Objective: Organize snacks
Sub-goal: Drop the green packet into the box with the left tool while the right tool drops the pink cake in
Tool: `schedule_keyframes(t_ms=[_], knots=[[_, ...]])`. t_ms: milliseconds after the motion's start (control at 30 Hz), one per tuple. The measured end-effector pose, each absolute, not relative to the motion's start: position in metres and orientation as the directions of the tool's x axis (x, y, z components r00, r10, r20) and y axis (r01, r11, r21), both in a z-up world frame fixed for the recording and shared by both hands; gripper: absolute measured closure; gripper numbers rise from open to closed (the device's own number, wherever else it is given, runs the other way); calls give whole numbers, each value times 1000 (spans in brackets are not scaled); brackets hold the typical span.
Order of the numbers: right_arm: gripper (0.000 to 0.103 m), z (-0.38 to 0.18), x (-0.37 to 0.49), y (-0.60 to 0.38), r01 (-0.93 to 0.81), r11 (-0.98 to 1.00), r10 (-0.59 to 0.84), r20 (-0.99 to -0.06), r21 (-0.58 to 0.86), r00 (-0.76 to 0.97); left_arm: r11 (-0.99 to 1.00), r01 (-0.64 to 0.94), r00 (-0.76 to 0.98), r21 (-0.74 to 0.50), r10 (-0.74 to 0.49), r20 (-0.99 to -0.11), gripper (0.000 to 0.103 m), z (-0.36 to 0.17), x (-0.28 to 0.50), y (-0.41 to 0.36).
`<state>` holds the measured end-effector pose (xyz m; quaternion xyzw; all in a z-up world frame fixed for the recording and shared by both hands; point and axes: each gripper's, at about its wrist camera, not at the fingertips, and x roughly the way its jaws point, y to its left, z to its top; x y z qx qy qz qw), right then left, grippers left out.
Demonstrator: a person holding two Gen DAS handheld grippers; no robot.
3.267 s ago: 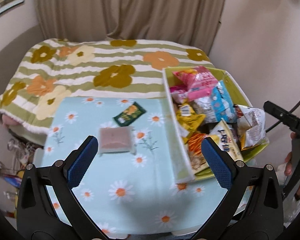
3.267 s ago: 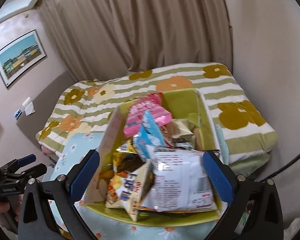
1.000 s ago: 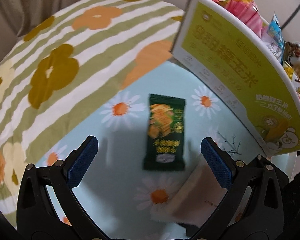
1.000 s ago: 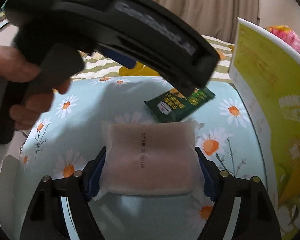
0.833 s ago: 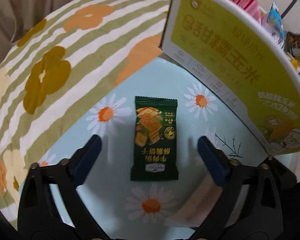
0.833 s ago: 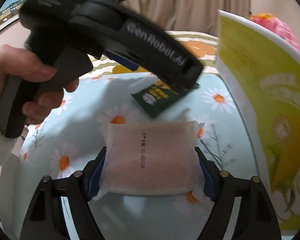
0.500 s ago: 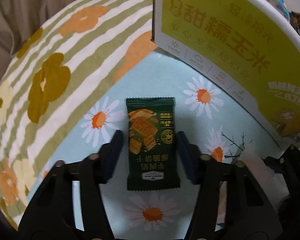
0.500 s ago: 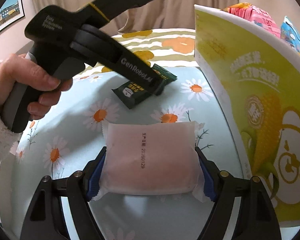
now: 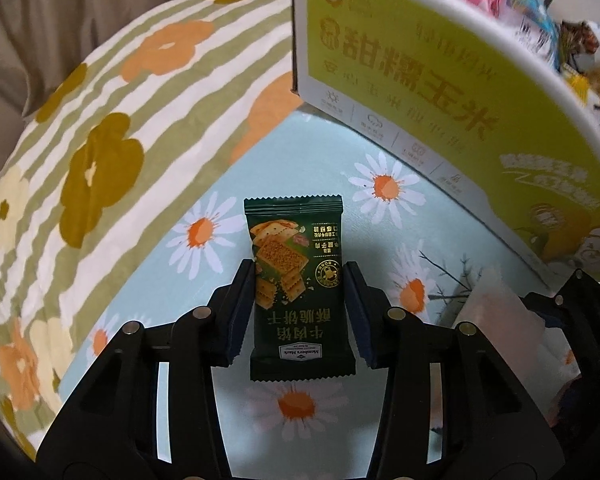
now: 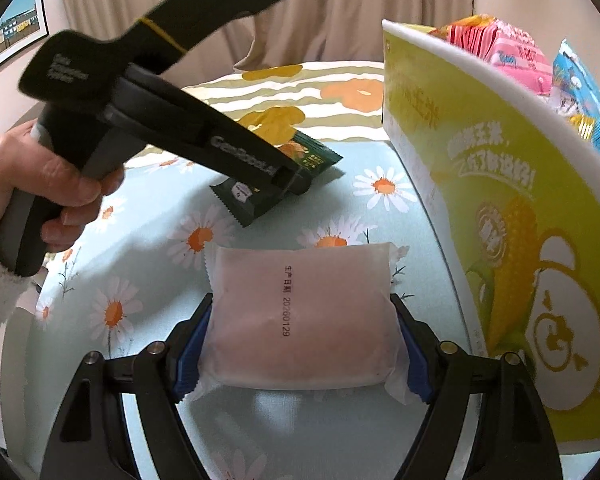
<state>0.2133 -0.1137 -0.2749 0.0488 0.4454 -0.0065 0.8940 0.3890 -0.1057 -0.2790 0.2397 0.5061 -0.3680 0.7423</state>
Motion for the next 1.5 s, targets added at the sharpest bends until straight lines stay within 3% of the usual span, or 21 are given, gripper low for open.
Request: schedule_keyframes(t_ms=[467,800,1067,1500], knots=[[27,-166,195,-114,-29,995,87,-700,94,709,734,676,331,-70,-387,-860,63,-156,367,-53],[27,-87,177,-206,-48,987,134,-634,151,761,777,626,424,-66,-409,-808,63,-81,342,-97],[27,-51,178,-313,-100,990,142,-622,101,770,812,568,441,-130,-434,-785,63,-73,313,-180],[27,-60,187,-392,-85,982,175,-654,167,736,834,517,350,-193,-412,-841,62,-123,280,-261]])
